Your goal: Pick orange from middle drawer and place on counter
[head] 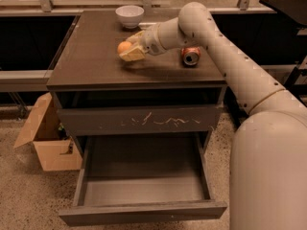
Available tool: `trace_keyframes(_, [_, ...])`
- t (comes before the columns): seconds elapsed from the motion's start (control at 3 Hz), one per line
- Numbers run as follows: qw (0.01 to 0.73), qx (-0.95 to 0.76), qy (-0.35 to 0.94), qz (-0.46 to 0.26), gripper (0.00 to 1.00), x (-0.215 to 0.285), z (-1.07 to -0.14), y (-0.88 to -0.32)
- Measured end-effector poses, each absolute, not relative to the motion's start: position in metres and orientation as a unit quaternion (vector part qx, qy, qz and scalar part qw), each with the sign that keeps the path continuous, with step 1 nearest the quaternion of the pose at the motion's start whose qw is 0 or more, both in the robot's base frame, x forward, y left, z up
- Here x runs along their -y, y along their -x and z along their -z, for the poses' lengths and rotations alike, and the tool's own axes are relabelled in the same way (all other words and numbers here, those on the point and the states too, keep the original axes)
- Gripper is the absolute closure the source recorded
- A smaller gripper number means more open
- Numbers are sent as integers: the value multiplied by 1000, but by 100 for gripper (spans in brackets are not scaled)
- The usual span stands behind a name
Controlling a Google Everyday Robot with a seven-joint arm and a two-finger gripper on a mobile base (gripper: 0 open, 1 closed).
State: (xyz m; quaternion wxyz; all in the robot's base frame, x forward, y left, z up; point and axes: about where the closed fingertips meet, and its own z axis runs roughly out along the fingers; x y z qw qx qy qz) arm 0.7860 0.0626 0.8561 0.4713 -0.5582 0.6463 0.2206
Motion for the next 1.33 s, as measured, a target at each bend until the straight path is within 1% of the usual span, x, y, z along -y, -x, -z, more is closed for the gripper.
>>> trace_keyframes(0.33, [473,-648,556,-217,11,-60,-857,-786])
trace_keyframes(0.67, [474,-648,555,-216,0,-59,-857,-785])
trace_keyframes(1.0, [477,-649,553,-214,0,-57,-858,-785])
trace_keyframes(1.33, [494,-653,540,-193,0,-43,-870,-777])
